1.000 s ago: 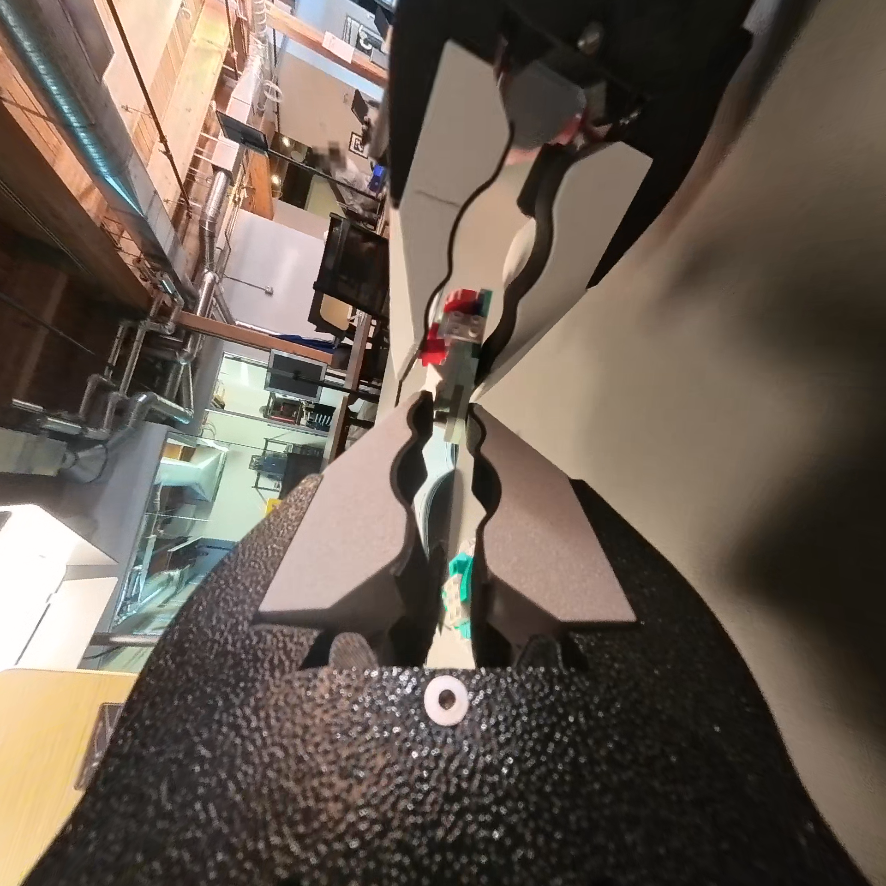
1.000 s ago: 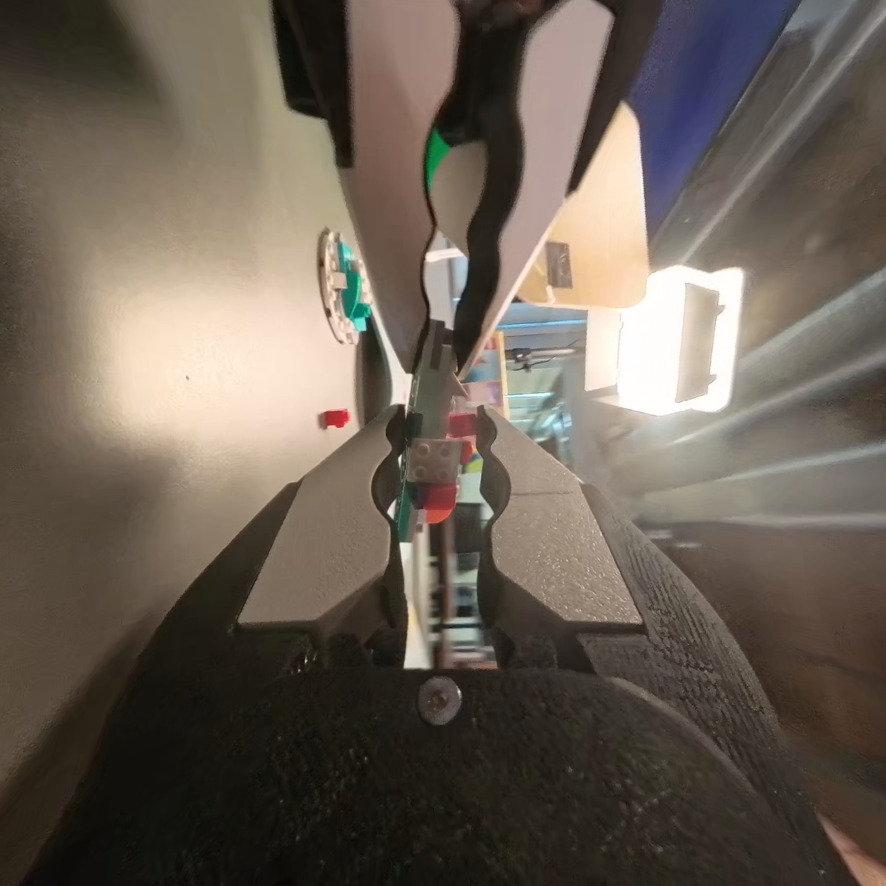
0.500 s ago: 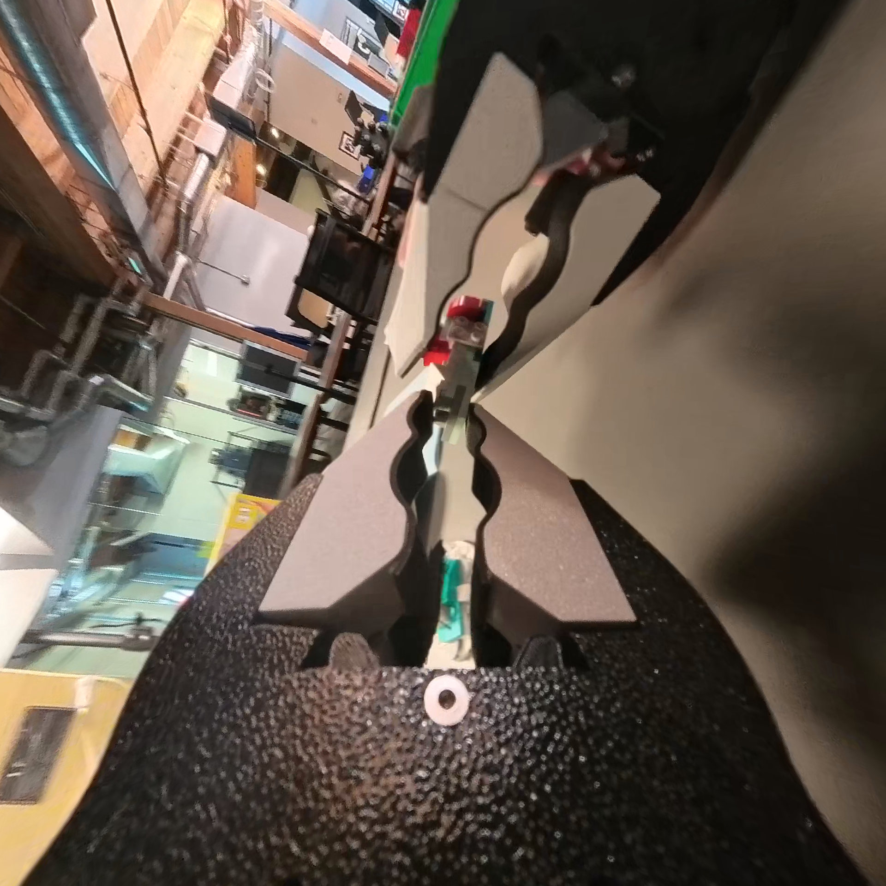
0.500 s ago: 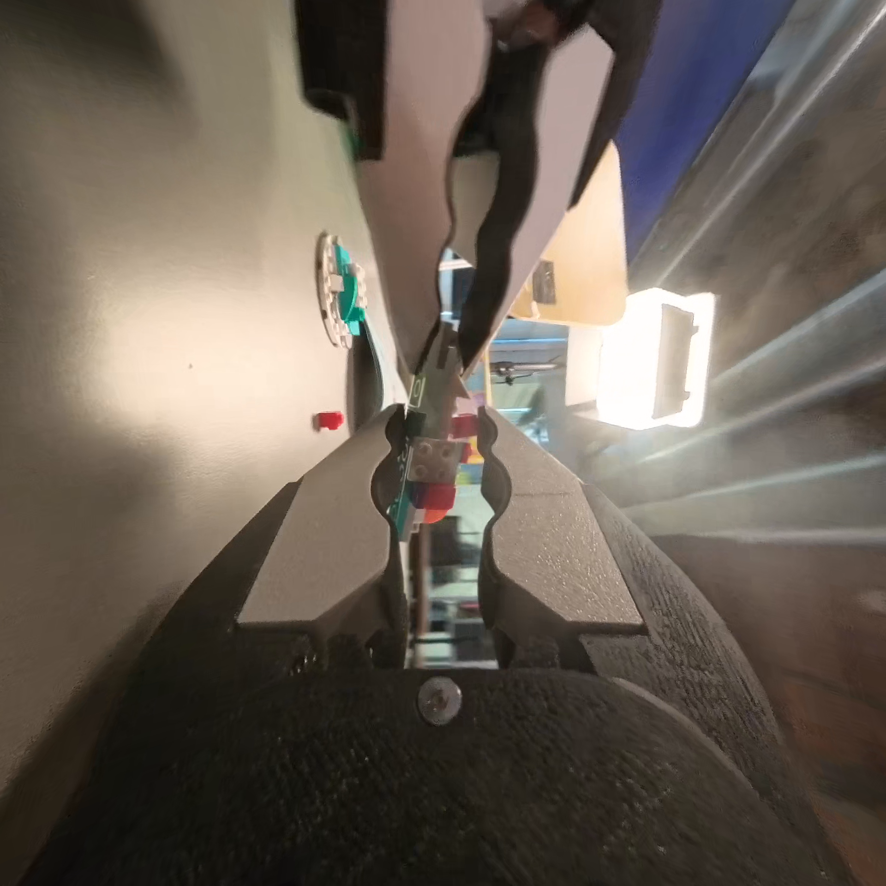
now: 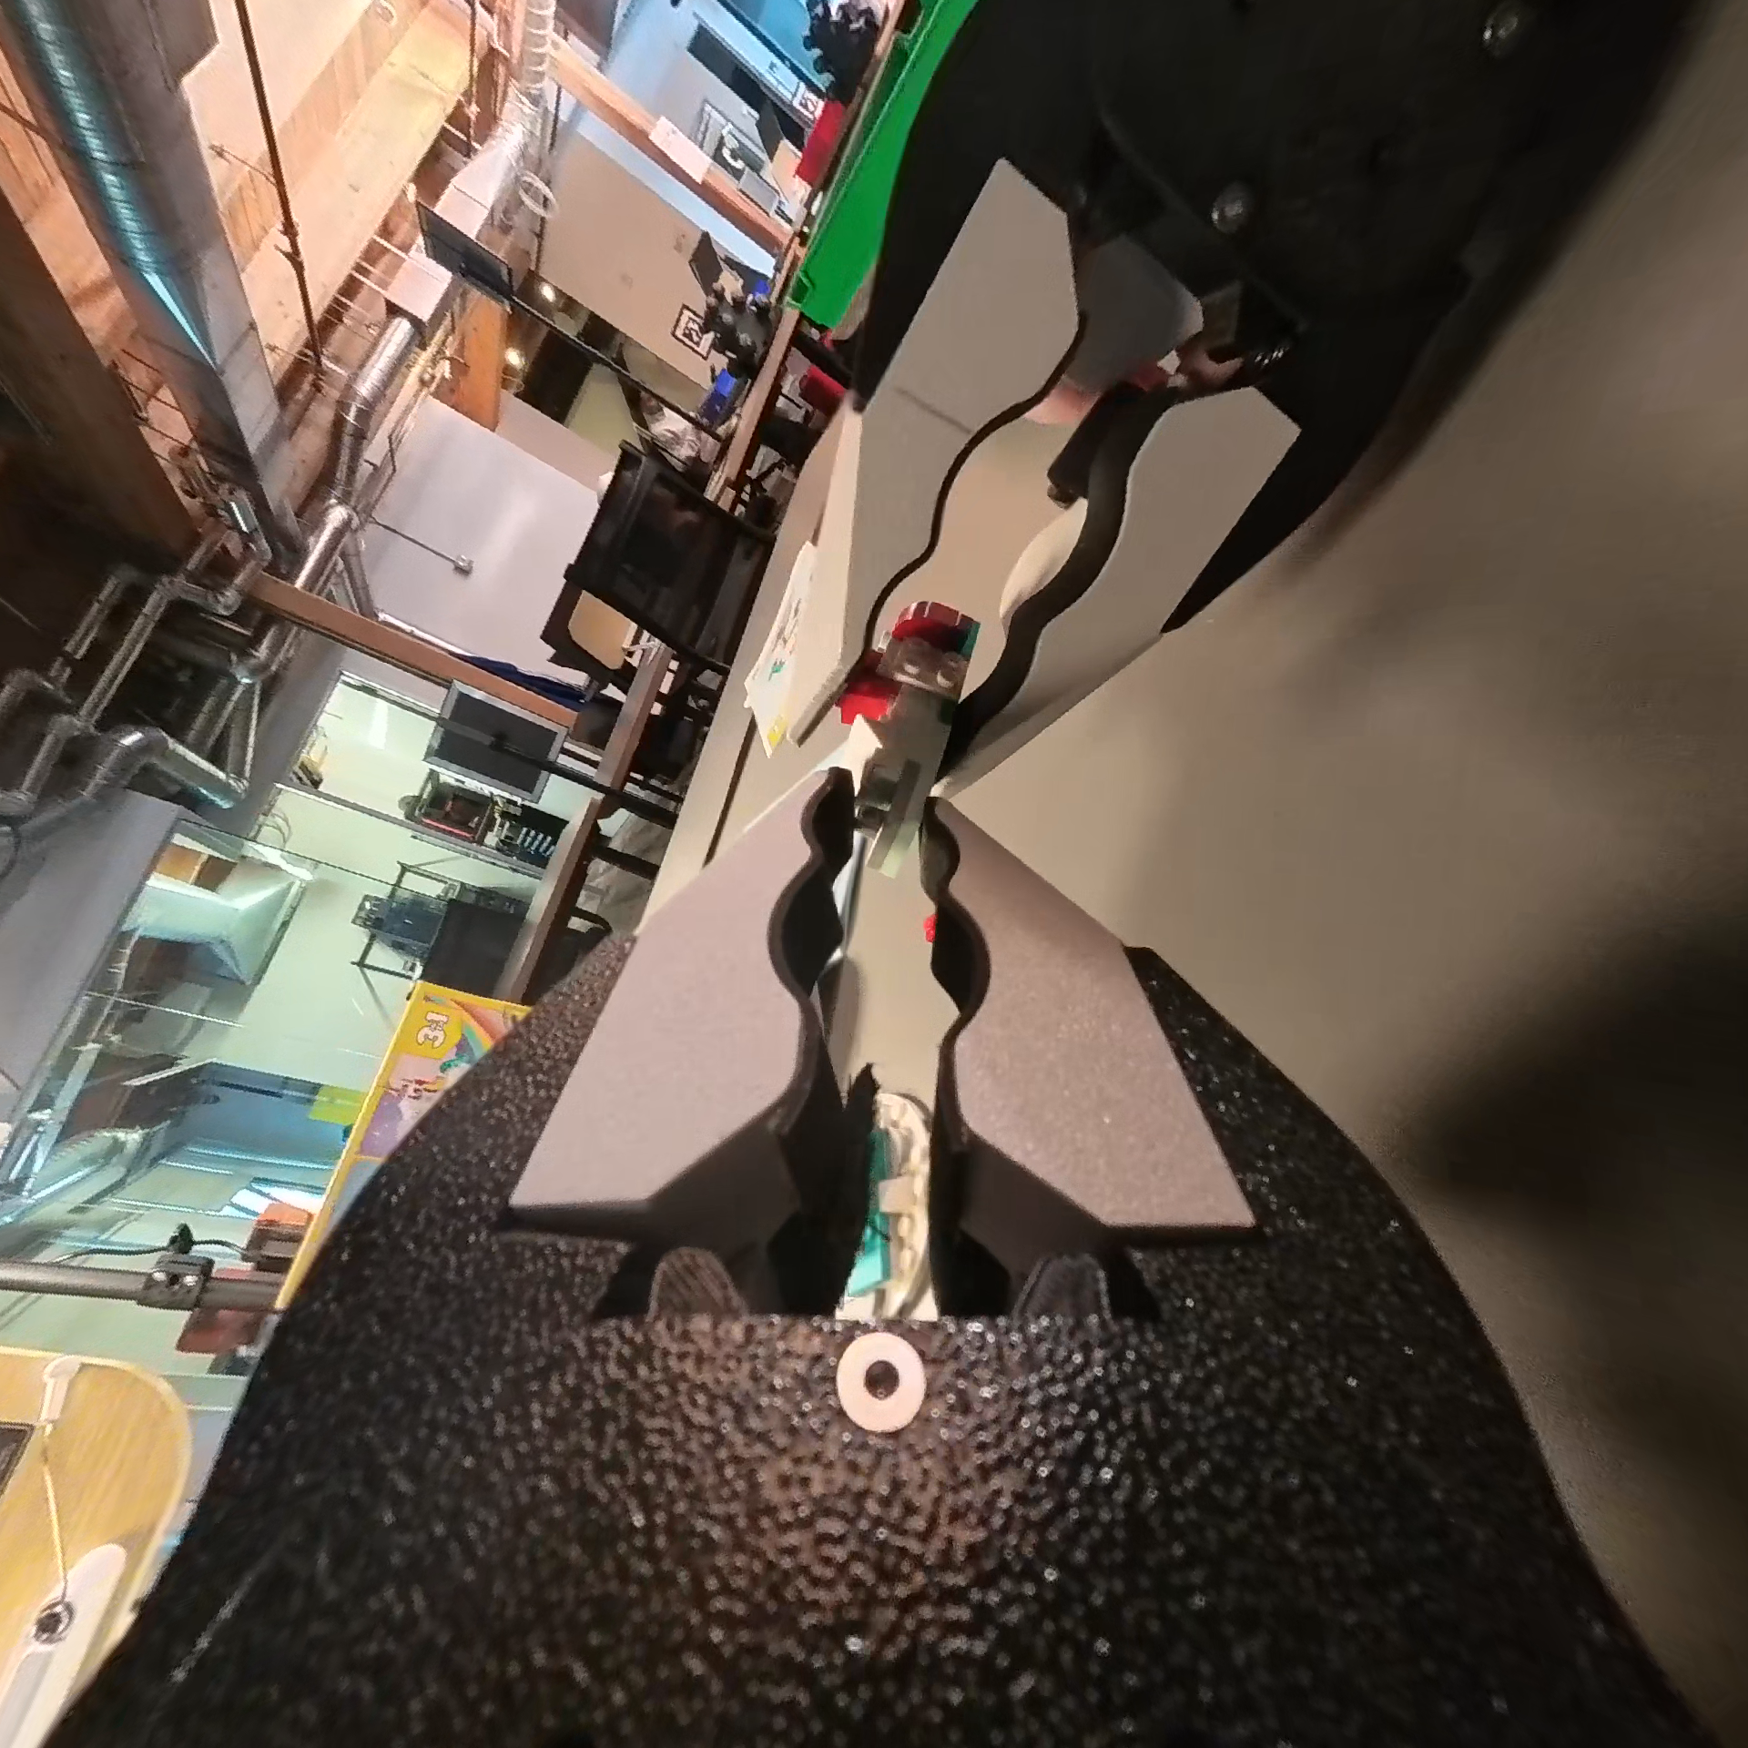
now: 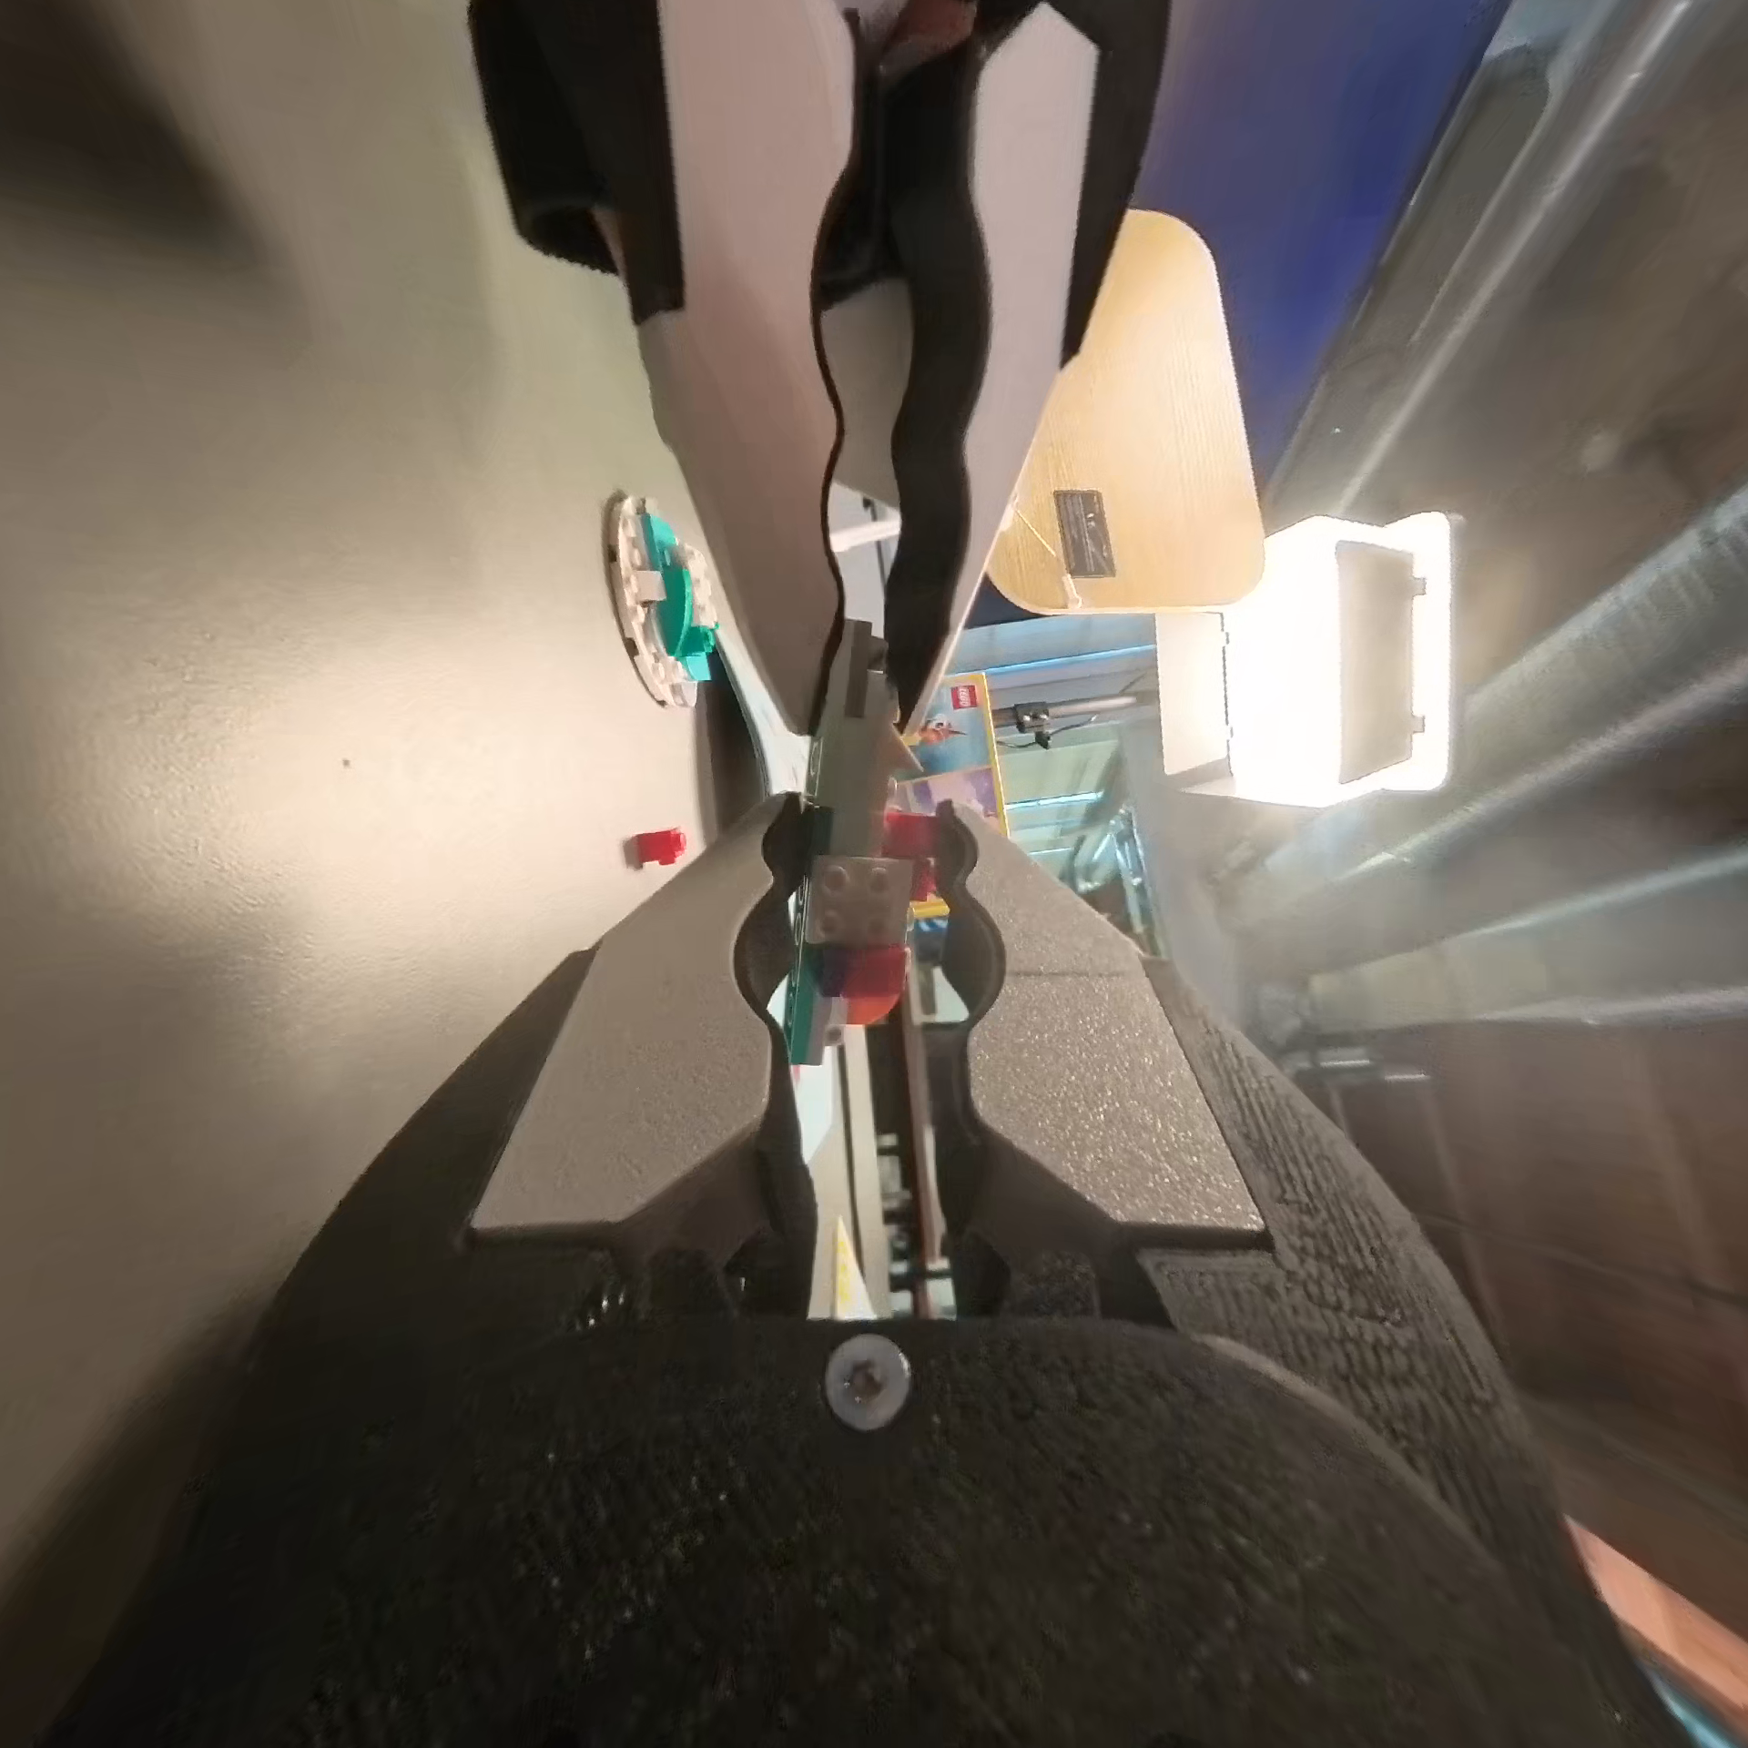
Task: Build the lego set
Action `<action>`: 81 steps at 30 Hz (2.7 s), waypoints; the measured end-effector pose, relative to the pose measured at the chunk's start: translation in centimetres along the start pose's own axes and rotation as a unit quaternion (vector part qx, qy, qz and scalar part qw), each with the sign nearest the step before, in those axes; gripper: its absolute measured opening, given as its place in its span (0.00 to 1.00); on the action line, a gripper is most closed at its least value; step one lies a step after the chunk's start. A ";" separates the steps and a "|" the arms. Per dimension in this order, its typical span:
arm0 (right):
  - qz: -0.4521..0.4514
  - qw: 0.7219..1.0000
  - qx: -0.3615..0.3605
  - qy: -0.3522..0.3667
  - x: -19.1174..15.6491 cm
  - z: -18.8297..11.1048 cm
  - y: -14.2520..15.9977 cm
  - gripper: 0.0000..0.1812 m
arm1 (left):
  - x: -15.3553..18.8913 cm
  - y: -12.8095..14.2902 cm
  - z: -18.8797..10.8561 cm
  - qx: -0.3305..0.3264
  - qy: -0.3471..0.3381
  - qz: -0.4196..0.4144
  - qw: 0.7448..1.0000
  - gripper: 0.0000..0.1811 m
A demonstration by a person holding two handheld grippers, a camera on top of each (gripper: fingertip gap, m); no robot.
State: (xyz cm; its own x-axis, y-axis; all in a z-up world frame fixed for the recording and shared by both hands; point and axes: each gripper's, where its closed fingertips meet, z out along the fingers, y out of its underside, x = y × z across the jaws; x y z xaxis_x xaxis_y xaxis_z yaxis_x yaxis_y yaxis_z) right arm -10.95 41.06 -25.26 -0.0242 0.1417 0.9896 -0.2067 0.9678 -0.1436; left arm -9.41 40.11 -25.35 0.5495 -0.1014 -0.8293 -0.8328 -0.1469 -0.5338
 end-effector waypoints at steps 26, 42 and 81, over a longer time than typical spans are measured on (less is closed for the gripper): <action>-0.013 1.000 0.006 -0.024 -1.5 0.3 0.6 0.17 | 1.2 0.1 0.2 -0.004 0.028 0.003 1.000 0.06; -0.060 0.998 -0.001 0.021 -0.6 0.2 0.3 0.18 | 0.6 -0.1 0.0 0.004 0.024 -0.036 0.999 0.06; 0.265 0.962 0.000 -0.068 0.4 -1.2 5.4 0.32 | 0.6 1.3 -0.2 -0.019 0.004 0.075 0.997 0.06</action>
State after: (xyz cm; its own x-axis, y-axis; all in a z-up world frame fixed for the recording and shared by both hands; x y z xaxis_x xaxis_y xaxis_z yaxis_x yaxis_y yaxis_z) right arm -10.86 46.56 -25.67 -0.2529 0.5866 0.7694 -0.1298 0.7674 -0.6278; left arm -10.13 39.62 -26.45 0.4197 -0.1336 -0.8978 -0.9026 -0.1656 -0.3973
